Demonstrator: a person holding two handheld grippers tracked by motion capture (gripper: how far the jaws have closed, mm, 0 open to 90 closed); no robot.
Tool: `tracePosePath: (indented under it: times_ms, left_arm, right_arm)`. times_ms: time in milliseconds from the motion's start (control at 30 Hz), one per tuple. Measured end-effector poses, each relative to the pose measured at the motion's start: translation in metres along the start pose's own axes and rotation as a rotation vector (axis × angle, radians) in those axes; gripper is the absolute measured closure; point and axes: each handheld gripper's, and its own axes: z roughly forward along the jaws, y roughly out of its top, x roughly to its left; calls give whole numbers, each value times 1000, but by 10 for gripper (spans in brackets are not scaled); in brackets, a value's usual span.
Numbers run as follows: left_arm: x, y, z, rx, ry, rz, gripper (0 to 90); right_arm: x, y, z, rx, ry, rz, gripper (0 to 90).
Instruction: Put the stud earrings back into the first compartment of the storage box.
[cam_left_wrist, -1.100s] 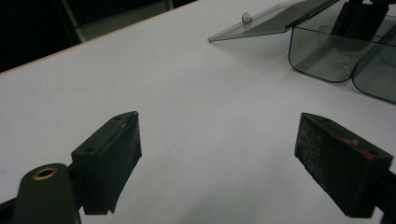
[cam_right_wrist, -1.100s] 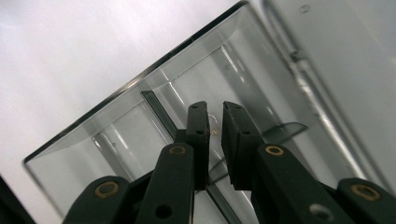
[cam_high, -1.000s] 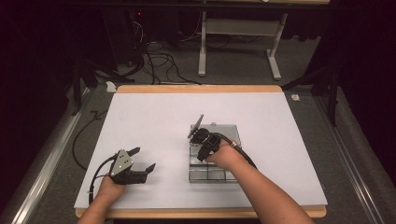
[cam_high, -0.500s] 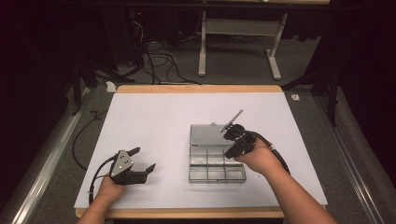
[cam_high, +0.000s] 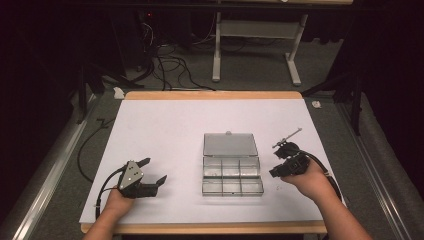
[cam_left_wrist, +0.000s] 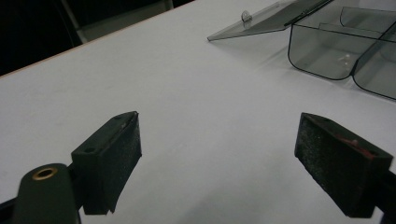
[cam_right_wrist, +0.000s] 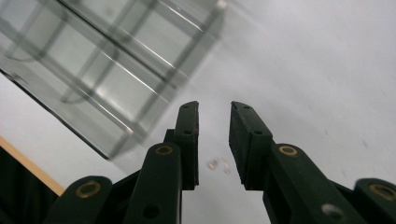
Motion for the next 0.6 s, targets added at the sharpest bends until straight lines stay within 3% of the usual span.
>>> tracePosePath:
  times_ms: [100, 333, 567, 600]
  left_arm:
    - [0, 0, -1, -5, -1, -5, 150]
    - [0, 0, 0, 2, 1, -1, 150]
    - [0, 0, 0, 1, 3, 4, 150]
    - [-1, 0, 0, 2, 2, 5, 150]
  right_arm:
    - [-8, -11, 2, 10, -5, 29, 737]
    - [-17, -28, 9, 38, -21, 45, 733]
    - [-13, -34, 16, 65, -22, 38, 745]
    - [-10, -35, 17, 73, -26, 40, 787]
